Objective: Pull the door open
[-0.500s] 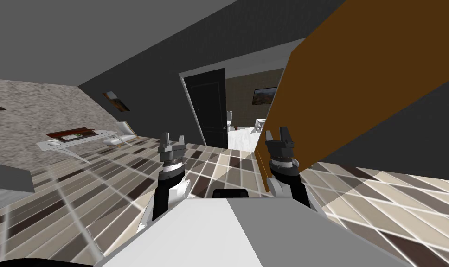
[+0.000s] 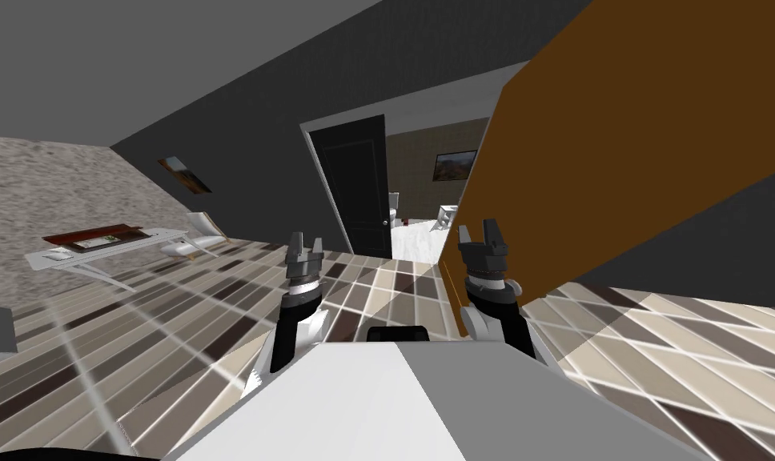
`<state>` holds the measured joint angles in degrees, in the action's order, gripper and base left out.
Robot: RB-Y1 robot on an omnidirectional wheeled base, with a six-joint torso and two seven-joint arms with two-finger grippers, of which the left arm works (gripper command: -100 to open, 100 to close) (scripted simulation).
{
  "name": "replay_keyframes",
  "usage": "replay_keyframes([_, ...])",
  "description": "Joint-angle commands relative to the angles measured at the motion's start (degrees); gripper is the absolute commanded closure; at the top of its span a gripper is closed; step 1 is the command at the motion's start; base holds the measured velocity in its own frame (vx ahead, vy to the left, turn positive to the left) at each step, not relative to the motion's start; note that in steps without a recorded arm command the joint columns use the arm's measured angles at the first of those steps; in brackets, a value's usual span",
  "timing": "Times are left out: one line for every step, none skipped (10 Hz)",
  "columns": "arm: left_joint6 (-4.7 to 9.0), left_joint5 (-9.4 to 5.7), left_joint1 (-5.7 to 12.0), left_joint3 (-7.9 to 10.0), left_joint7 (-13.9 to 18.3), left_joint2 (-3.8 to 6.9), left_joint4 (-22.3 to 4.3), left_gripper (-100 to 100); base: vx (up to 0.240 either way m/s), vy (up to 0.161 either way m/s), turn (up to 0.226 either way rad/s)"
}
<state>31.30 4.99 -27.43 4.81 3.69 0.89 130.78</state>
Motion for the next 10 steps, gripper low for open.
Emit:
replay_keyframes([0.41, 0.39, 0.41, 0.29, -2.1, 0.52, -2.0, -100, 0.103, -0.011, -0.064])
replay_keyframes([0.55, 0.52, 0.59, 0.43, -2.8, 0.72, -2.7, -100, 0.103, -0.01, -0.045])
replay_keyframes([0.85, 0.81, 1.0, 0.73, -4.4, 1.11, -4.3, -100, 0.115, -0.015, -0.058])
replay_keyframes([1.02, 0.97, 1.23, 0.9, -5.3, 1.31, -5.3, -100, 0.131, -0.014, -0.059])
replay_keyframes([1.19, 1.14, 1.46, 1.07, -6.2, 1.51, -6.2, -100, 0.101, -0.01, -0.046])
replay_keyframes([1.37, 1.3, 1.7, 1.24, -7.1, 1.7, -7.2, -100, 0.08, -0.01, -0.045])
replay_keyframes([1.54, 1.47, 1.93, 1.41, -8.0, 1.9, -8.1, -100, 0.086, -0.002, -0.037])
replay_keyframes([1.72, 1.63, 2.17, 1.59, -8.9, 2.09, -9.1, -100, 0.084, -0.005, -0.047])
replay_keyframes([1.92, 1.83, 2.44, 1.79, -9.9, 2.27, -10.1, -100, 0.086, -0.01, -0.043])
replay_keyframes([2.12, 2.02, 2.71, 1.99, -11.0, 2.44, -11.2, -100, 0.085, -0.009, -0.048])
